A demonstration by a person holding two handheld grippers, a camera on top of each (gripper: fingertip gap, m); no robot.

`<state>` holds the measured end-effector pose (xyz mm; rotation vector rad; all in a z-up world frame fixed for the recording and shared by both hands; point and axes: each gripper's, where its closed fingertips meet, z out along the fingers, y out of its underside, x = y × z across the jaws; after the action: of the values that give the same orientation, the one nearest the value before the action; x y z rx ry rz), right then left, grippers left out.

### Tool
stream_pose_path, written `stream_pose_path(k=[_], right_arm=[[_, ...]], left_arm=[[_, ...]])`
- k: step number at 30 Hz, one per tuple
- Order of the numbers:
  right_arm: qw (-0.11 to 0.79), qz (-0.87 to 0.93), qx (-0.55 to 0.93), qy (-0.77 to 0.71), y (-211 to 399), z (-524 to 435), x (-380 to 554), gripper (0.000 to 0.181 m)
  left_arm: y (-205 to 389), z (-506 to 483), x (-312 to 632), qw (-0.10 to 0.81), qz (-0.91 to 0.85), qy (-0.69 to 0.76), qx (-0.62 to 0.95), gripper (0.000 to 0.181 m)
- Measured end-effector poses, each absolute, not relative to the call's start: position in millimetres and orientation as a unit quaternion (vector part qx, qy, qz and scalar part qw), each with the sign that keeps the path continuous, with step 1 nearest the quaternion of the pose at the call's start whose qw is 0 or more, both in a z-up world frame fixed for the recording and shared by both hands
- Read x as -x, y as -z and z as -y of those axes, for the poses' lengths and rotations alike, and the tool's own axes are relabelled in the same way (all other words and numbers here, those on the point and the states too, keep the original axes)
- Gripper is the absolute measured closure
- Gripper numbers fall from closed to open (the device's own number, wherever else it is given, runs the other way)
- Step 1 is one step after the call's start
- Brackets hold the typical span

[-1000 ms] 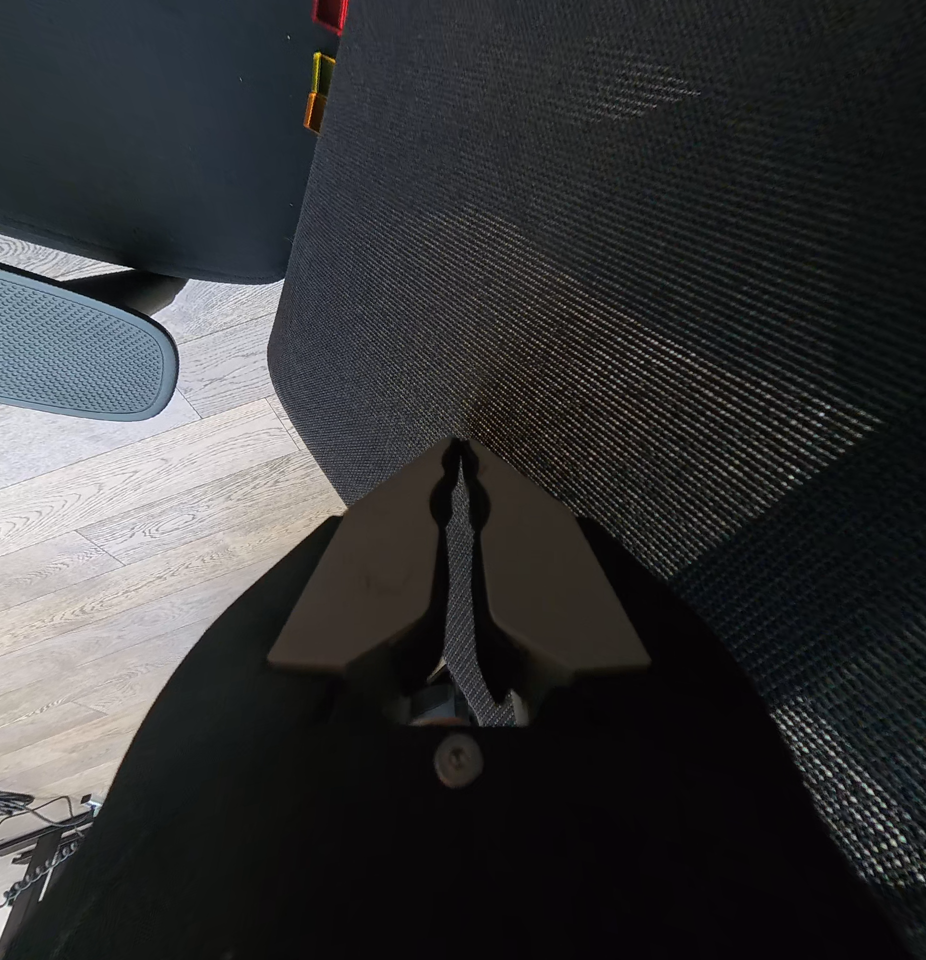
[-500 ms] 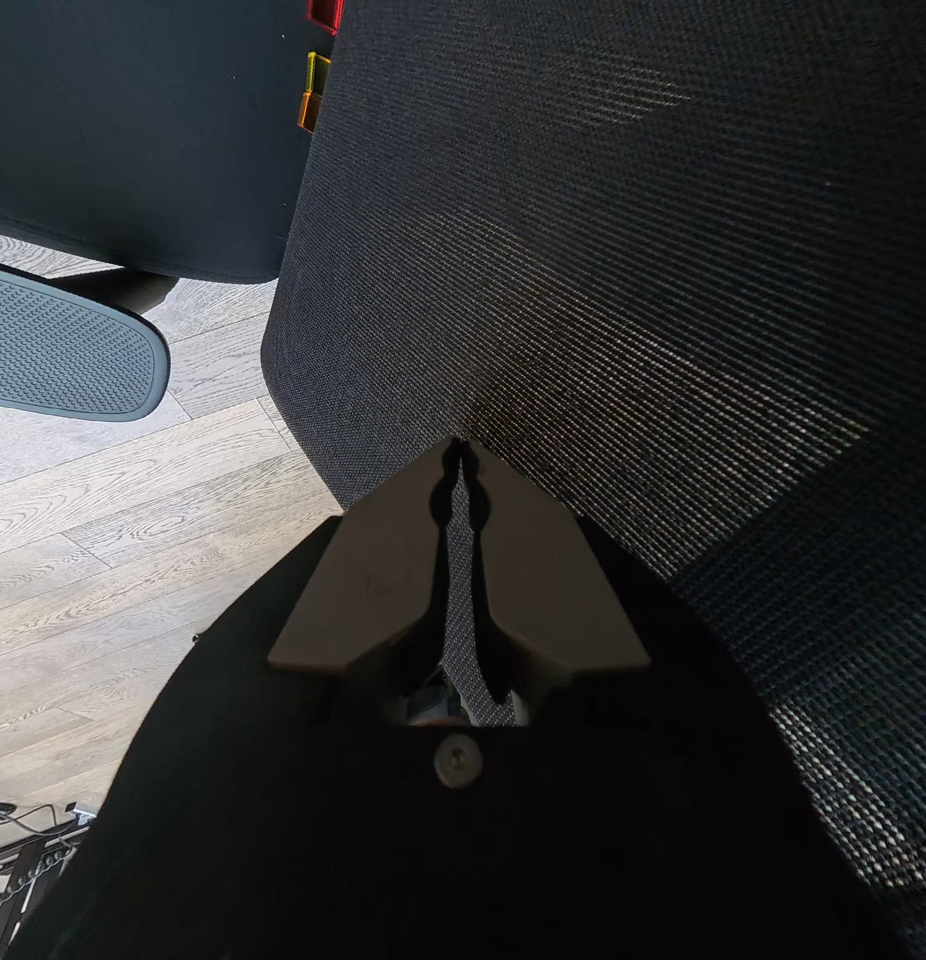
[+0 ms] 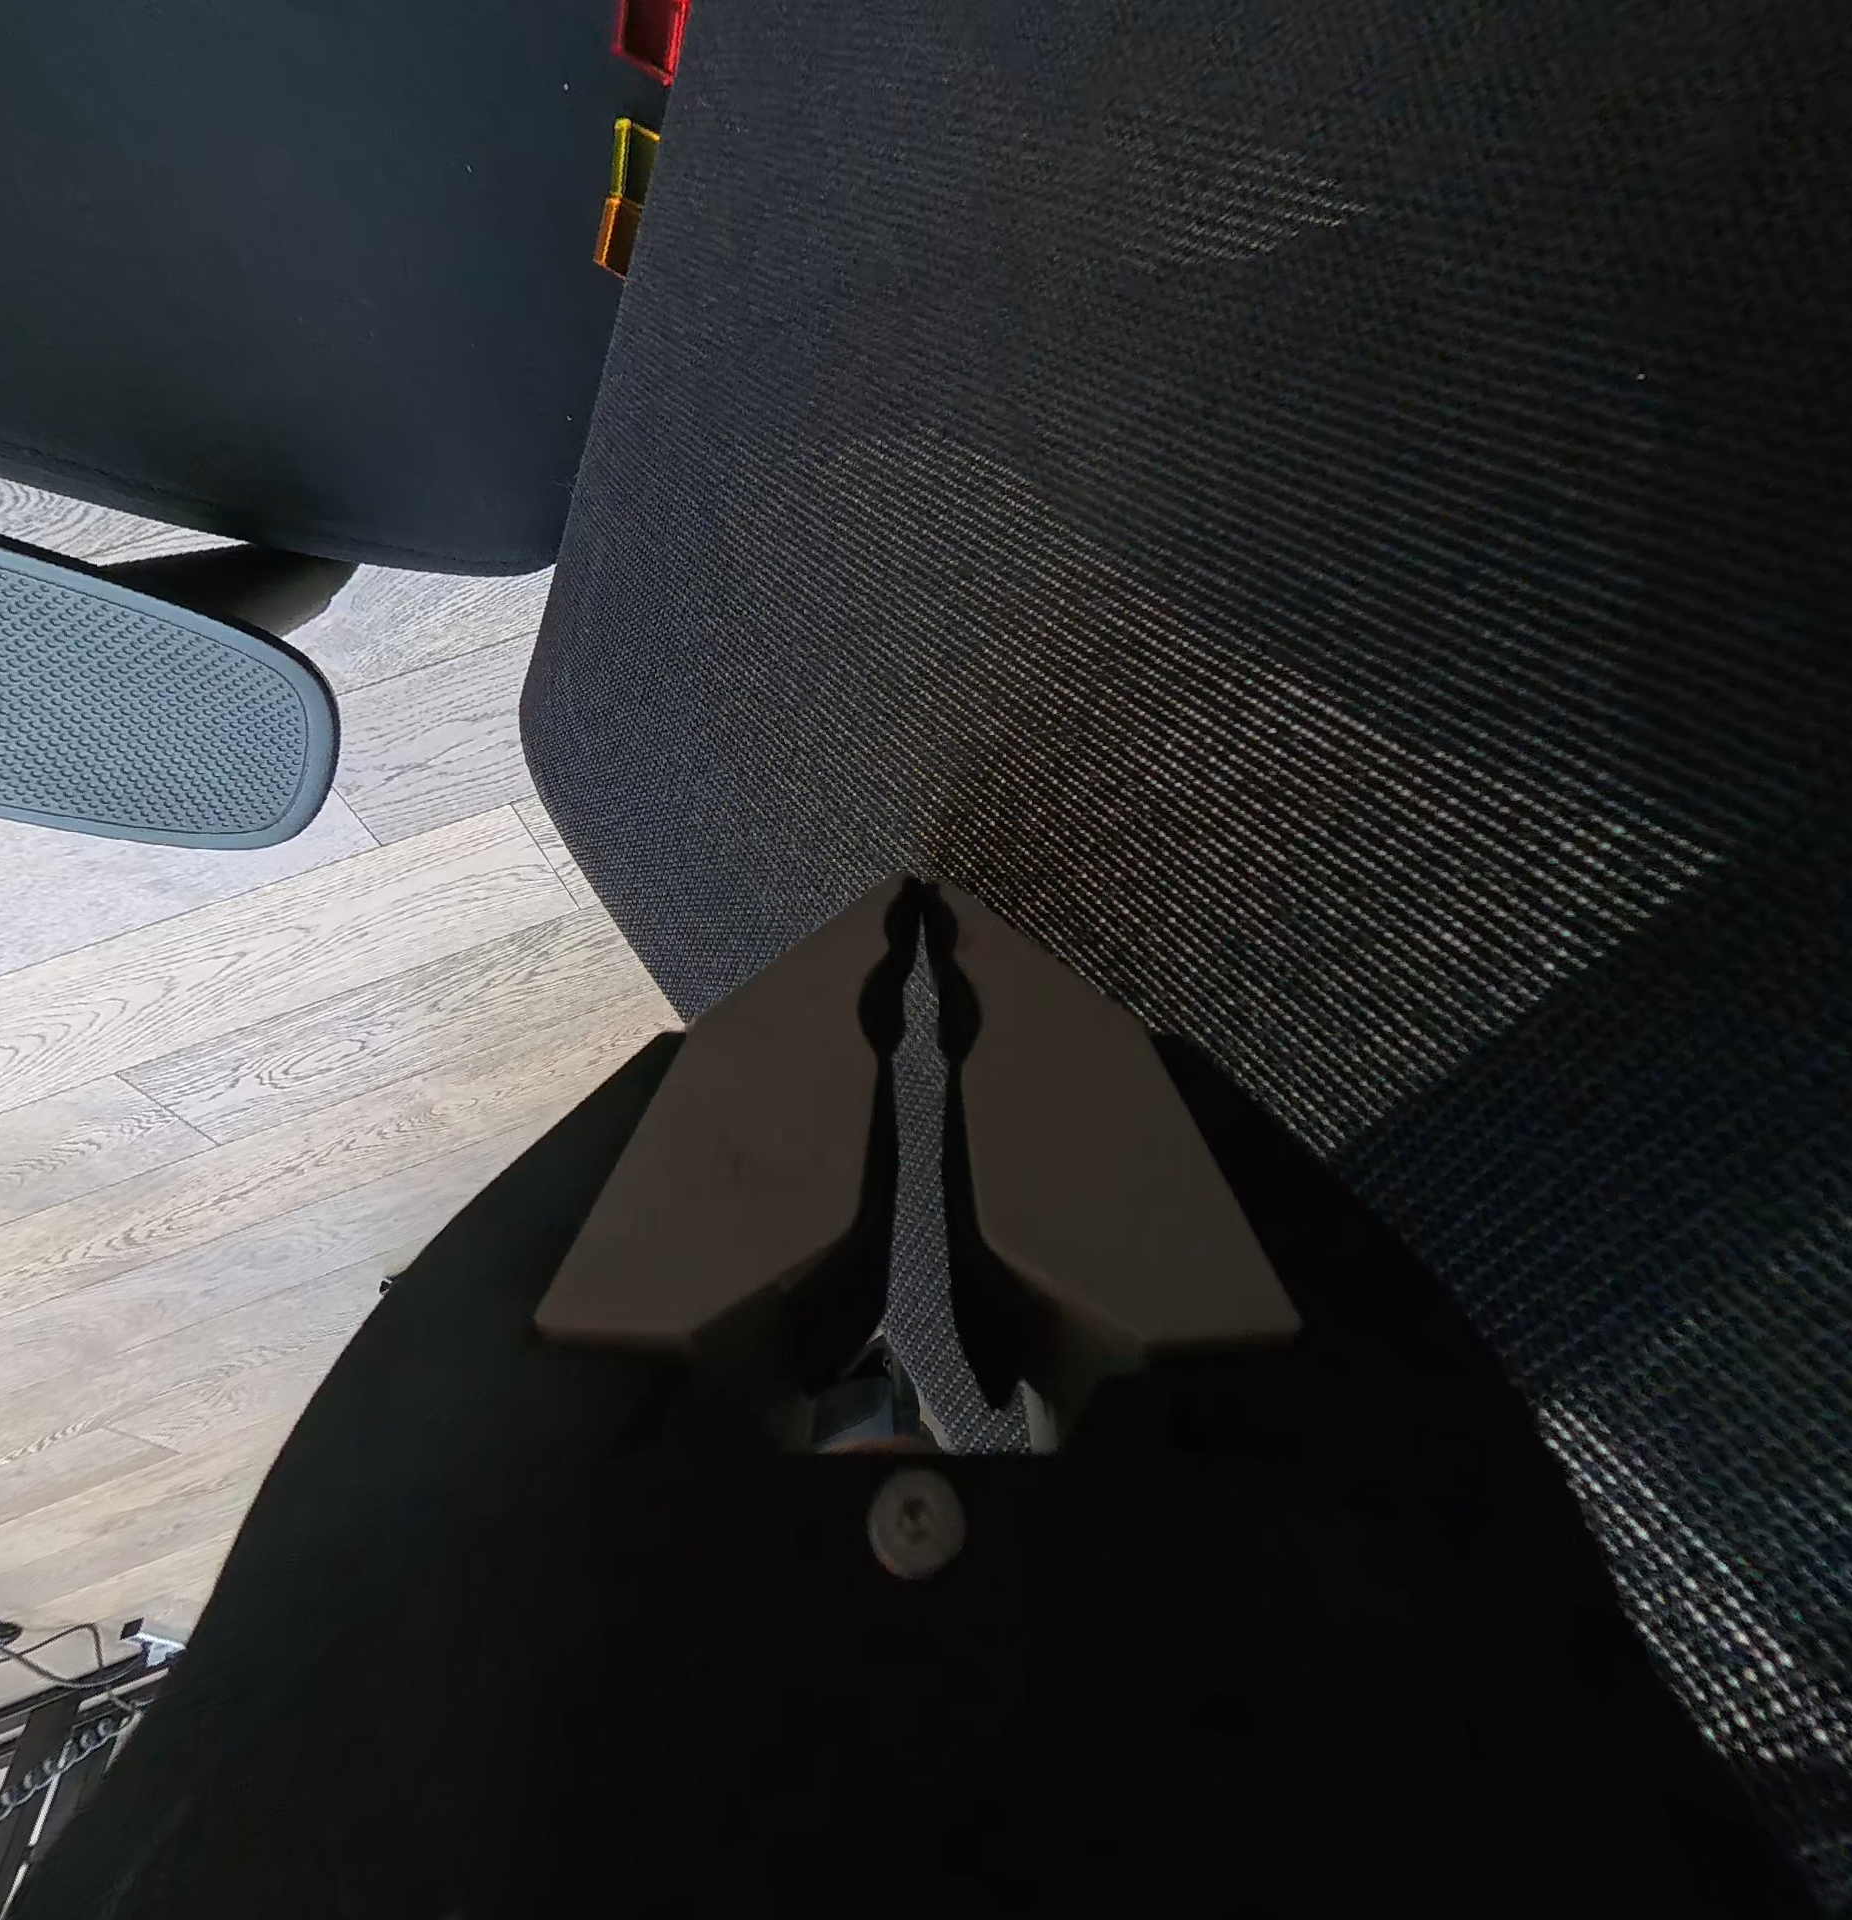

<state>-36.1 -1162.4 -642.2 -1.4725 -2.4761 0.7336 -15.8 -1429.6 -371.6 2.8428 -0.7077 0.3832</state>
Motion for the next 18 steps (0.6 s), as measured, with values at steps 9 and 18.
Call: stream_pose_path(k=[9, 18], right_arm=[[-0.073, 0.914, 0.337, -0.214, 721, 1282, -58, 0.143], [-0.076, 0.929, 0.302, -0.200, 748, 1289, -58, 0.146]], left_arm=[[372, 1430, 14, 0.095, 0.240, -0.128, -0.958, 0.181], [372, 1430, 14, 0.092, 0.240, -0.129, -0.958, 0.181]])
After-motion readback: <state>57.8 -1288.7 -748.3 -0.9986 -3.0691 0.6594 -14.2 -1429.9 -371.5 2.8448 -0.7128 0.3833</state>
